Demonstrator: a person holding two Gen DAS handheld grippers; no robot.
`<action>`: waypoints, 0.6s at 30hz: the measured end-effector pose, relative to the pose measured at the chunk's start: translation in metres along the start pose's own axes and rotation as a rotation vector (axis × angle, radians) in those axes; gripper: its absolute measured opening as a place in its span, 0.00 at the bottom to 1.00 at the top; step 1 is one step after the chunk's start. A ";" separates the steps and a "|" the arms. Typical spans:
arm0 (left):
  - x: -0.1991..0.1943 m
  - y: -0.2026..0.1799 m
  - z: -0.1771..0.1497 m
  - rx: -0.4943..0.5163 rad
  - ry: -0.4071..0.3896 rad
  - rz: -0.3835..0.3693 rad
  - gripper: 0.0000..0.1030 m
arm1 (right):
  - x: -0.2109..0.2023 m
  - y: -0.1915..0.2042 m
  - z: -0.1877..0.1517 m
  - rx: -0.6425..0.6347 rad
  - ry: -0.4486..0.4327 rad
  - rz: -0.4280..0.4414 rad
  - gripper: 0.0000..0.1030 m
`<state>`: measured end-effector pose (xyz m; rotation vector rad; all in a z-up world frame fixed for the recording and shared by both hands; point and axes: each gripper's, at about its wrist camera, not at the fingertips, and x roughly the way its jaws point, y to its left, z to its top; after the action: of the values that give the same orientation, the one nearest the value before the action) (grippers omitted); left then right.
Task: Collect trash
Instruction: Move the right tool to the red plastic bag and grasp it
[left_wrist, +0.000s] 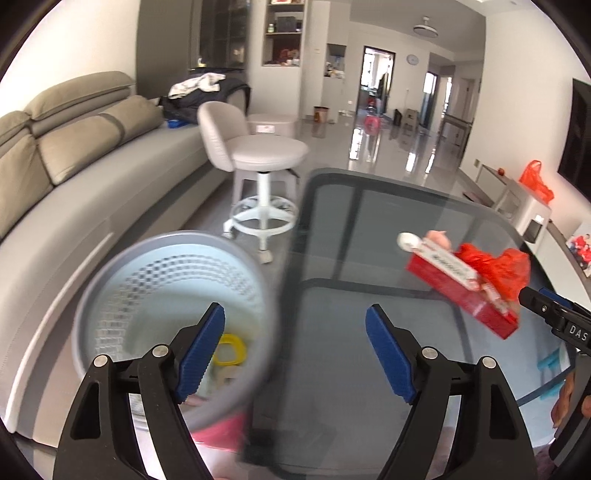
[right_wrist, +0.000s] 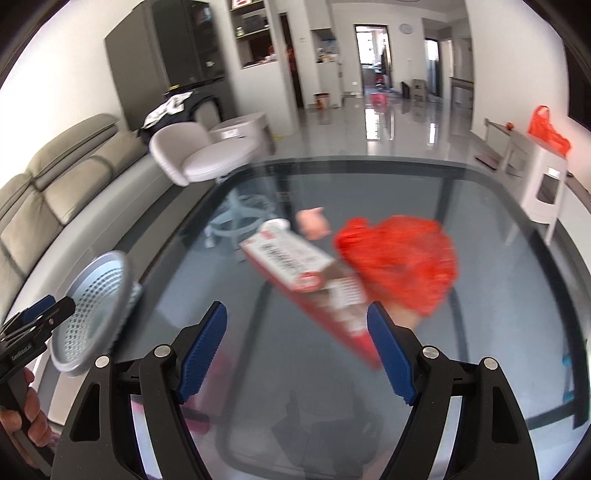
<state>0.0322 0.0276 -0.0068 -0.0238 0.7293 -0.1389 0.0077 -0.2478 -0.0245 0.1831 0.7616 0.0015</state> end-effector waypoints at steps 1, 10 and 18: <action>0.002 -0.010 0.000 0.002 0.004 -0.009 0.75 | -0.001 -0.006 0.001 0.004 -0.002 -0.006 0.73; 0.020 -0.080 0.004 0.028 0.024 -0.051 0.80 | 0.009 -0.069 0.001 0.028 0.006 -0.043 0.77; 0.039 -0.118 0.010 0.025 0.038 -0.060 0.82 | 0.033 -0.088 0.017 -0.012 0.010 -0.014 0.80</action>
<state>0.0539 -0.0947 -0.0166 -0.0190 0.7652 -0.2067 0.0373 -0.3347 -0.0497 0.1666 0.7724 -0.0068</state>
